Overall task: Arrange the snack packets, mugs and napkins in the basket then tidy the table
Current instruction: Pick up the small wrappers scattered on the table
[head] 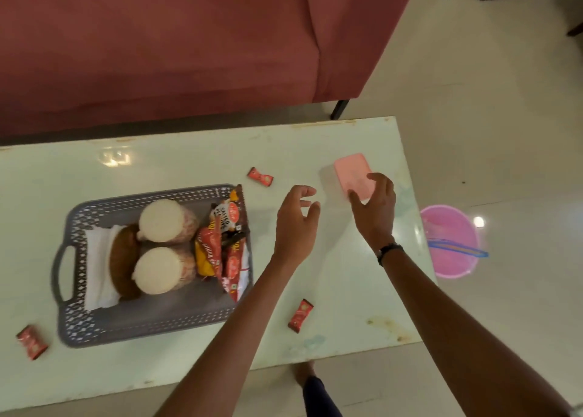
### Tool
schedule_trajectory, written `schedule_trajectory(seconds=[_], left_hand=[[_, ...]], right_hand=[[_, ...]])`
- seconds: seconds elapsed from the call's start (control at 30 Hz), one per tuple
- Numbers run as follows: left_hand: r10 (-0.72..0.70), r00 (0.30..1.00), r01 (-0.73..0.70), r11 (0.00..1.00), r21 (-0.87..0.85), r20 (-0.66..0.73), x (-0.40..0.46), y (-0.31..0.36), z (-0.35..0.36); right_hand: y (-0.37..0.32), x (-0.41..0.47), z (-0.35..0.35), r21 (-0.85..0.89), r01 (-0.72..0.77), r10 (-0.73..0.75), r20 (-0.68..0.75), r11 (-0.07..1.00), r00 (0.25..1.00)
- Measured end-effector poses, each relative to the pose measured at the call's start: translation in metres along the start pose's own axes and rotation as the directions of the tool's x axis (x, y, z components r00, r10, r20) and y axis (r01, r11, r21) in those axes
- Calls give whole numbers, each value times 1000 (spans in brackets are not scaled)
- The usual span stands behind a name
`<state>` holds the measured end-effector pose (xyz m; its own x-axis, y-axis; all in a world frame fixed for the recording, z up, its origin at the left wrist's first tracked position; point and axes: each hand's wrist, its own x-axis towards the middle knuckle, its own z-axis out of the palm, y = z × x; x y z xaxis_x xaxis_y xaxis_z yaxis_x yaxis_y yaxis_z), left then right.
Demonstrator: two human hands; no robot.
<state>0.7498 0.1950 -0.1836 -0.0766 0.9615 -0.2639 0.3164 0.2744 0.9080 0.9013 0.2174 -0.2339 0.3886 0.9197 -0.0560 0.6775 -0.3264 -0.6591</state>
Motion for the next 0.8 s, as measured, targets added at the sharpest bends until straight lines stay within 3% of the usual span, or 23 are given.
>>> schedule_trajectory(seconds=[0.2, 0.4, 0.6, 0.8], left_hand=[[-120, 983, 123, 992, -17, 141, 28, -2, 49], [-256, 944, 268, 963, -30, 210, 30, -20, 62], [-444, 843, 531, 774, -343, 303, 15, -23, 65], [-404, 799, 584, 698, -415, 445, -1, -32, 70]], right_hand=[[18, 38, 16, -129, 32, -9, 174, 991, 985], [18, 39, 12, -177, -2, 43, 229, 984, 973], [6, -2, -22, -2, -212, 204, 284, 977, 937], [-3, -31, -47, 130, -338, 258, 418, 932, 871]])
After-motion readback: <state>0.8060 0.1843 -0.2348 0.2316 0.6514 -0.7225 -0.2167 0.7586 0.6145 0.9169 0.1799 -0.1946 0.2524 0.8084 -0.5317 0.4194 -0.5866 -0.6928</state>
